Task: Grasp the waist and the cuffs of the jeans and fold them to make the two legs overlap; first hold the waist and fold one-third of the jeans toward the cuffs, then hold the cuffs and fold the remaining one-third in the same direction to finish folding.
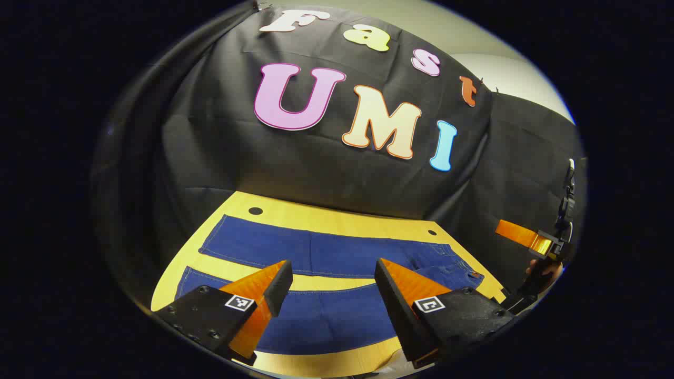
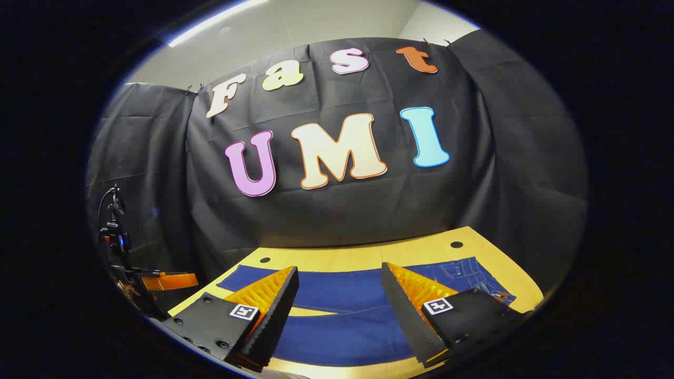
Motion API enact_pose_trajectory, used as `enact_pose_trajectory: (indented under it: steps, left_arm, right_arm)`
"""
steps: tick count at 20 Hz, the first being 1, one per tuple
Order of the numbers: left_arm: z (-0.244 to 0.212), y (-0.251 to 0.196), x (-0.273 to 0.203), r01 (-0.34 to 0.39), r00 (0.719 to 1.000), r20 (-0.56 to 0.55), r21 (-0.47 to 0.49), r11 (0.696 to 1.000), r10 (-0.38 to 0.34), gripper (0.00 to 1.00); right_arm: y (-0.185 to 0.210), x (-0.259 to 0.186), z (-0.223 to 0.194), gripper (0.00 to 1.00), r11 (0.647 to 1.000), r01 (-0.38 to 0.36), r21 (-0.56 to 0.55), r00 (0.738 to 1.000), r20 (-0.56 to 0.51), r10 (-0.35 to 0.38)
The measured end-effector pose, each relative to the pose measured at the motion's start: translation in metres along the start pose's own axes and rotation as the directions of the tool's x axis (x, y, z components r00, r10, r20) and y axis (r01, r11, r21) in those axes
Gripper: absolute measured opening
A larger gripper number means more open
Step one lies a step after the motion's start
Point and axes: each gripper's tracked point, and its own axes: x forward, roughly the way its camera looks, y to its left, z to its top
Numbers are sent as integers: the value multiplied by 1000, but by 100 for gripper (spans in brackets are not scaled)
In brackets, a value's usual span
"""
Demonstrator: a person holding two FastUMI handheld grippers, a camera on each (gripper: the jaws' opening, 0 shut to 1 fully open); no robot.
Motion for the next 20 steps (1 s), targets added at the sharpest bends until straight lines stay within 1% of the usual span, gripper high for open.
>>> enact_pose_trajectory:
  steps: [1,4,12,14,18,20]
  left_arm:
    - [-2,1,1,-2,1000,-1,-7,1000,2,94]
    - [-6,8,2,-14,1000,-8,-18,1000,14,94]
    - [-12,14,0,-31,999,-17,0,1000,31,94]
    - [-13,17,-3,-37,999,-22,17,999,37,94]
    - [-22,36,-6,-60,996,-61,98,993,66,94]
    - [-32,42,-10,-43,995,-88,115,992,53,94]
  right_arm:
    - [0,0,0,97,1000,1,-2,1000,-3,-1]
    - [1,-3,-5,97,1000,0,-6,1000,-11,0]
    - [3,-14,-11,98,1000,1,-18,1000,-21,-2]
    - [2,-18,-12,98,1000,4,-22,1000,-22,-5]
    - [-3,-21,-16,98,1000,7,-14,1000,-24,-7]
    - [-5,-20,-20,98,1000,4,-14,999,-33,-5]
